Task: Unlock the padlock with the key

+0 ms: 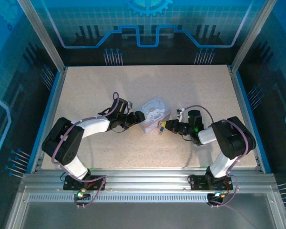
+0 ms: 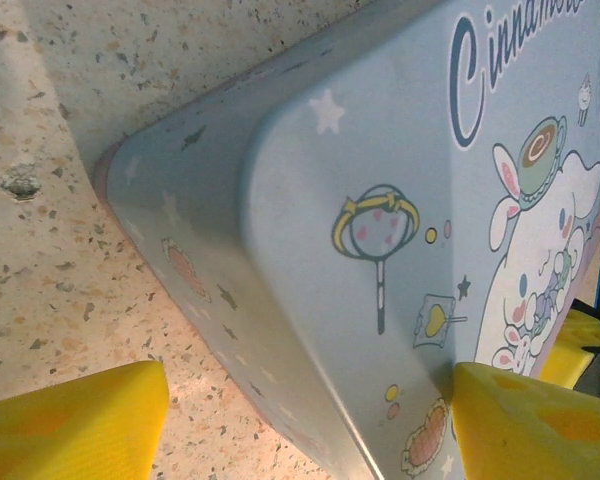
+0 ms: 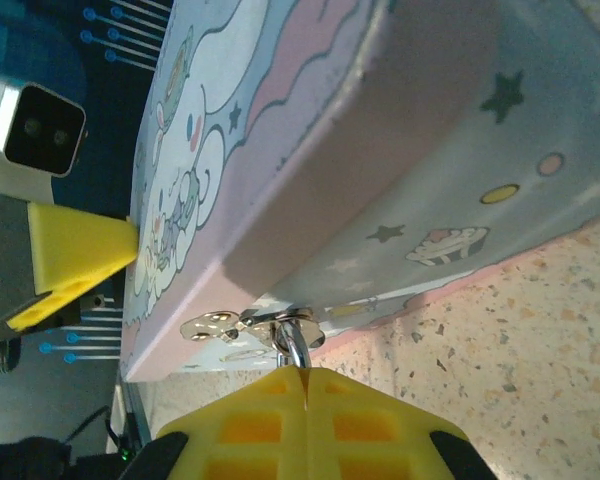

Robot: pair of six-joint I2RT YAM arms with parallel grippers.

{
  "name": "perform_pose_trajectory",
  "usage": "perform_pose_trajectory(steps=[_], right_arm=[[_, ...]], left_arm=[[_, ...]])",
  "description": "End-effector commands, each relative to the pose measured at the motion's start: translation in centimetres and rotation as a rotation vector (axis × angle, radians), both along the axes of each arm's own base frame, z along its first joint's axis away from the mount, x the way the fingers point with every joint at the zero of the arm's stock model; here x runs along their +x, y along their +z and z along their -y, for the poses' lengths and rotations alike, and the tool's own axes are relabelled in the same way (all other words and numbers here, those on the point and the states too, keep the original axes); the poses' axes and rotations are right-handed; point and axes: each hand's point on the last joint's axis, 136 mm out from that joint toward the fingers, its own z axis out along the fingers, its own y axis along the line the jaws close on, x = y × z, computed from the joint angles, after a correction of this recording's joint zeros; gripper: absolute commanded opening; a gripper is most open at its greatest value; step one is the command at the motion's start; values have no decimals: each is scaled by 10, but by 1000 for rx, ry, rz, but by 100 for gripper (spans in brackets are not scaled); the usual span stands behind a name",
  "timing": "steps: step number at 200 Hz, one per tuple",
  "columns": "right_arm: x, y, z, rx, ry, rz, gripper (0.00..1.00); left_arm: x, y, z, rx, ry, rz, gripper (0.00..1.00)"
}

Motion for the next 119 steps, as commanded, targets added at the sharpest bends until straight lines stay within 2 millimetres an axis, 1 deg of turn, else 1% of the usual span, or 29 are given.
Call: perform_pose_trajectory(steps=[1, 26, 43, 68, 97, 119], right_arm=[[9, 17, 0, 34, -58, 32, 0], [3, 11, -11, -23, -16, 23, 0], [2, 7, -13, -25, -26, 20, 0], [8, 9, -12, 8, -64, 26, 0], [17, 17, -15, 49, -106, 36, 0], [20, 15, -9, 51, -162, 26, 0]], left_arm=[[-26, -32, -19, 92, 22, -123, 75], [-25, -31, -17, 88, 21, -120, 75], [-25, -30, -17, 84, 20, -117, 76], [-25, -30, -17, 84, 22, -118, 76], [-27, -34, -18, 87, 21, -125, 76], [-29, -37, -19, 88, 25, -130, 77]])
